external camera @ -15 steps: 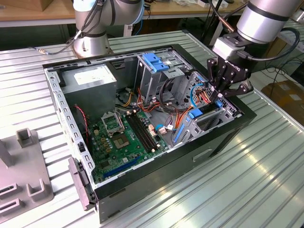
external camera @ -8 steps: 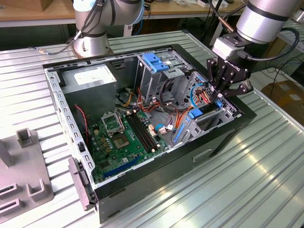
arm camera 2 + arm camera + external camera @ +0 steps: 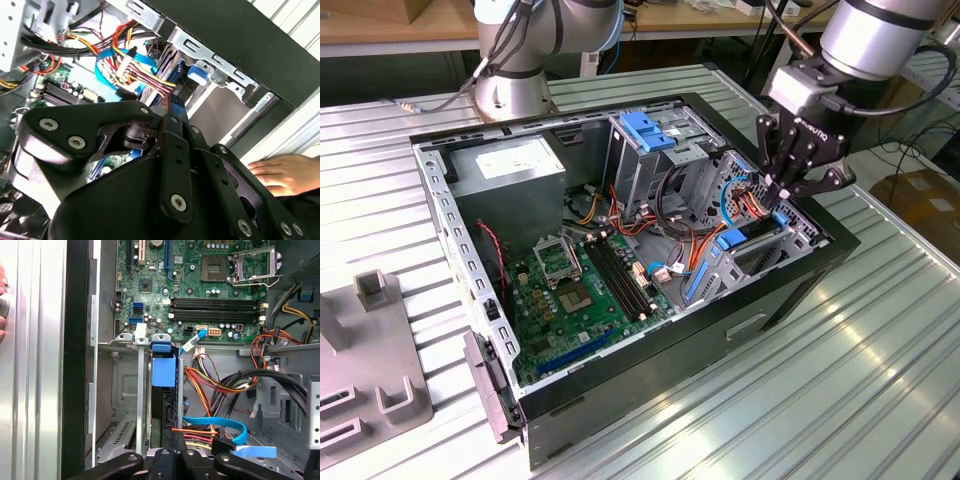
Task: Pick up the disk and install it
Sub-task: 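Insert the second disk wire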
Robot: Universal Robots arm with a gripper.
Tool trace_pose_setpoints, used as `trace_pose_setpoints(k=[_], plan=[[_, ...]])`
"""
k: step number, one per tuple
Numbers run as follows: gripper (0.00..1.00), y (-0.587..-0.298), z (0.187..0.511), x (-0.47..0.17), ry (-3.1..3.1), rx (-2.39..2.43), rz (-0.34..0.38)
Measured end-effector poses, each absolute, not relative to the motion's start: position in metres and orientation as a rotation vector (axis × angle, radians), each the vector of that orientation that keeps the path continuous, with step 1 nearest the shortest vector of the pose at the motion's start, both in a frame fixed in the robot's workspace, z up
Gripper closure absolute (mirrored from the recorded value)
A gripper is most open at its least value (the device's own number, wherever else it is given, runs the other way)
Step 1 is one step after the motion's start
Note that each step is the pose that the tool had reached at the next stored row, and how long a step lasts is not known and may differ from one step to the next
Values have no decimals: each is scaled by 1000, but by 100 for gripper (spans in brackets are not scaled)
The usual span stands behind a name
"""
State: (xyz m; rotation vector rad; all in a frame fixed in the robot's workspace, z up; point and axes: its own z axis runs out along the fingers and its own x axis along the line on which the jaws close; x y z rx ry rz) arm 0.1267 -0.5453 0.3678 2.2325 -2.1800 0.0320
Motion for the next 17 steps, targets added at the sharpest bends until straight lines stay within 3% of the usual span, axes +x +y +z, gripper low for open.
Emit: trace_pose_setpoints(k=[6, 13, 17], plan=[[90, -532, 388, 127, -2178, 2231, 28], [90, -510, 389, 127, -2156, 2228, 5], [90, -507, 389, 127, -2142, 2215, 32]])
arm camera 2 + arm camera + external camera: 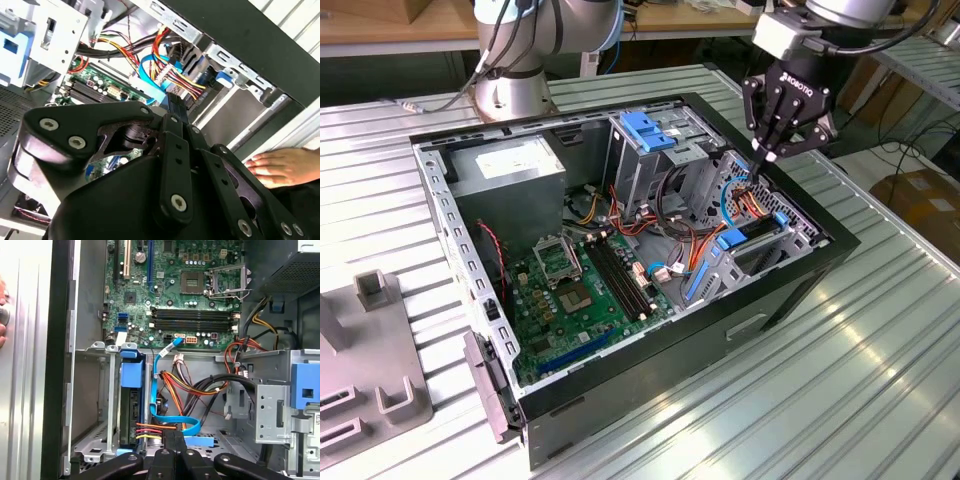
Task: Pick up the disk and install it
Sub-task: 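Insert the second disk wire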
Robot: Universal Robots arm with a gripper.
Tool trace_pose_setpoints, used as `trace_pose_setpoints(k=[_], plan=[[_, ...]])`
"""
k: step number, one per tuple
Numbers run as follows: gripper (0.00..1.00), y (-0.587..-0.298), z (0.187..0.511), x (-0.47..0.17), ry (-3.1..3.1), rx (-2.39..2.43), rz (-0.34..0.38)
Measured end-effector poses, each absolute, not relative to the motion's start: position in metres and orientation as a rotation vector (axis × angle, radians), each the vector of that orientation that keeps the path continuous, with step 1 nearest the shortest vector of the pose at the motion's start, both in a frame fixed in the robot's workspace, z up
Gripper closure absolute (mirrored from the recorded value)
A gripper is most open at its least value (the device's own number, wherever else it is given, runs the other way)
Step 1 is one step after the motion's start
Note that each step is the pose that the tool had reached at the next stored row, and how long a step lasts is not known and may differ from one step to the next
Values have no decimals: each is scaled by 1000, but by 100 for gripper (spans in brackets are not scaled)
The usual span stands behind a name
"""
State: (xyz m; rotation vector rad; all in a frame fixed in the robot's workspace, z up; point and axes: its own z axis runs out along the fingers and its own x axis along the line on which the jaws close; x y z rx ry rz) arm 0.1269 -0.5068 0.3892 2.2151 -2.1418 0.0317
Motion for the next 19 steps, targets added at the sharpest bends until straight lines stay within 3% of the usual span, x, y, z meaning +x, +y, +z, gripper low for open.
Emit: trace_pose_setpoints(k=[2, 4, 7, 8, 15, 19], plan=[[89, -507, 389, 127, -2139, 2212, 38], [76, -507, 389, 127, -2137, 2210, 42], [75, -506, 389, 127, -2135, 2207, 47], [69, -505, 389, 127, -2132, 2204, 53], [69, -484, 384, 127, -2085, 2153, 148], [69, -482, 374, 127, -2079, 2146, 160]])
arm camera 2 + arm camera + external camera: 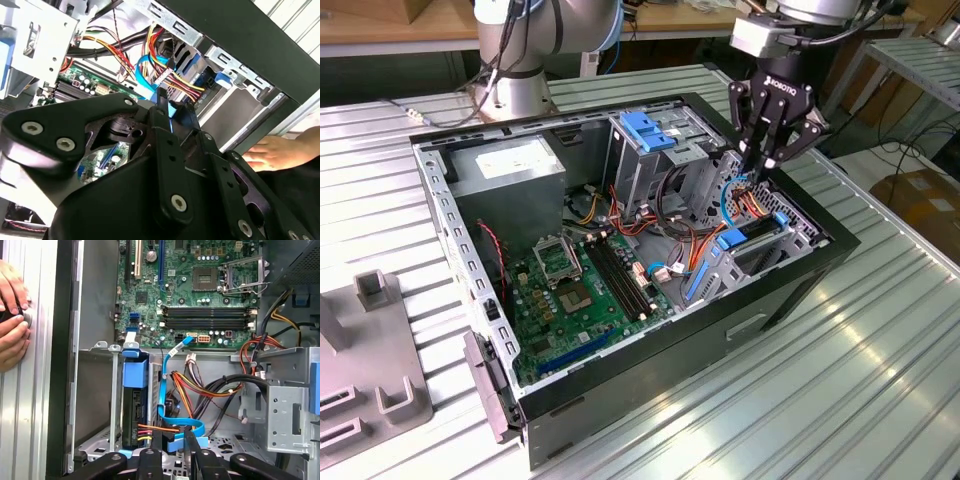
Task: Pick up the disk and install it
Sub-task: 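Insert the second disk wire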
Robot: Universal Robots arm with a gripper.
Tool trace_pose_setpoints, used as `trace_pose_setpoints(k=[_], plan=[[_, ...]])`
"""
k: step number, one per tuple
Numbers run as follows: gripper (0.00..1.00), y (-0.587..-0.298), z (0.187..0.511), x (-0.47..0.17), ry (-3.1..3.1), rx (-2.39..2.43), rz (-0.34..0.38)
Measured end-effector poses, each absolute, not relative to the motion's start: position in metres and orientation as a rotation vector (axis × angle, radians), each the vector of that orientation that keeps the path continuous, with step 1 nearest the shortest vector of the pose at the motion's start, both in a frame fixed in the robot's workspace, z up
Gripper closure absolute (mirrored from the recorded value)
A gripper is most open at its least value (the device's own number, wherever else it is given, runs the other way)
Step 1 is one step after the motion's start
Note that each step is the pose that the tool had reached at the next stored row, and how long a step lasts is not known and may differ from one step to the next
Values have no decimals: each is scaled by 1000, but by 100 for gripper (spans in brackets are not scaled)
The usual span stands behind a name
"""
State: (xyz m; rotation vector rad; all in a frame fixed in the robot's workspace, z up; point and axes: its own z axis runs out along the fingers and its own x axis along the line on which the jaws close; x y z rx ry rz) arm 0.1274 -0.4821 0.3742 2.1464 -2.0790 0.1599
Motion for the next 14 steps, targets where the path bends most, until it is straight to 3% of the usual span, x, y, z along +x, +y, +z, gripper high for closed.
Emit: trace_pose_setpoints(k=[2, 5, 14], plan=[[70, -482, 372, 127, -2076, 2144, 165], [84, -482, 369, 127, -2074, 2141, 169], [84, -494, 367, 127, -2074, 2150, 167]])
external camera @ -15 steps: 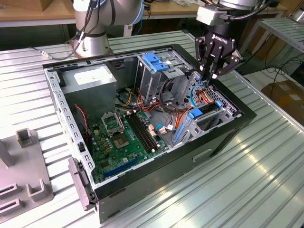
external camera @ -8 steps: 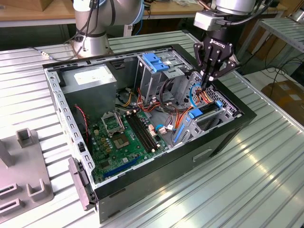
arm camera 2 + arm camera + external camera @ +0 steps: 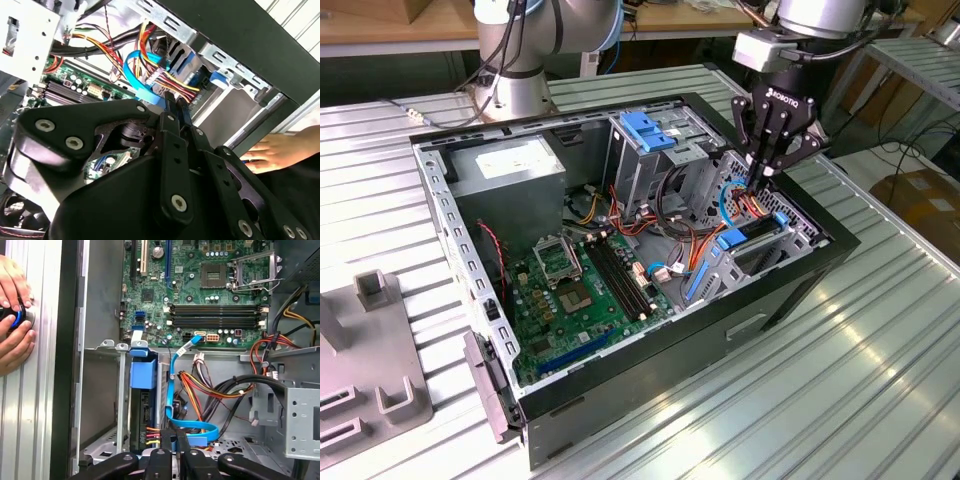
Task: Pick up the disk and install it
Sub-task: 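Insert the second disk wire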
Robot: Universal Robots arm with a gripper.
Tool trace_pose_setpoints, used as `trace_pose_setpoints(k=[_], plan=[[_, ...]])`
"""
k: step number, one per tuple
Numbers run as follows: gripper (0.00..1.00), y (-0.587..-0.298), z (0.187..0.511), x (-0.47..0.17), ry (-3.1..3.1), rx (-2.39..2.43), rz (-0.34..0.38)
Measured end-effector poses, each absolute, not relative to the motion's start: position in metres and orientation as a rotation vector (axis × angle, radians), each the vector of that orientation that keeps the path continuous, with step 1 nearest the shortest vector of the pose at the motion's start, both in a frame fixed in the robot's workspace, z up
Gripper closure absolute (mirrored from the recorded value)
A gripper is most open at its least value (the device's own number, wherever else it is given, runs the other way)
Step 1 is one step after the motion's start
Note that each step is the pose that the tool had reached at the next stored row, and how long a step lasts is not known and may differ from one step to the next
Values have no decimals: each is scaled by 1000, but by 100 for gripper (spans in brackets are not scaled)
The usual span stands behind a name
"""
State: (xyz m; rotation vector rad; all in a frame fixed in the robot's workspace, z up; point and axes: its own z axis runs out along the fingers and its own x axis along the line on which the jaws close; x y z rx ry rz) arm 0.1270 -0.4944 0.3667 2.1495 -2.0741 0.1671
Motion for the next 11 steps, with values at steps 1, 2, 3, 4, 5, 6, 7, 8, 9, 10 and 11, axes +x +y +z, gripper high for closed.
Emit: trace_pose_setpoints(k=[1, 2, 3, 4, 5, 6, 7, 8, 9, 10, 11], plan=[[84, -497, 366, 127, -2074, 2151, 166], [84, -502, 366, 126, -2075, 2153, 164], [84, -507, 365, 125, -2076, 2156, 161], [84, -512, 364, 125, -2077, 2159, 159], [84, -515, 364, 124, -2078, 2162, 158], [84, -517, 364, 124, -2078, 2163, 158], [84, -517, 364, 124, -2078, 2163, 158], [84, -517, 364, 124, -2078, 2163, 158], [84, -517, 364, 124, -2078, 2164, 158], [84, -517, 364, 124, -2077, 2164, 158], [84, -517, 364, 124, -2077, 2164, 158]])
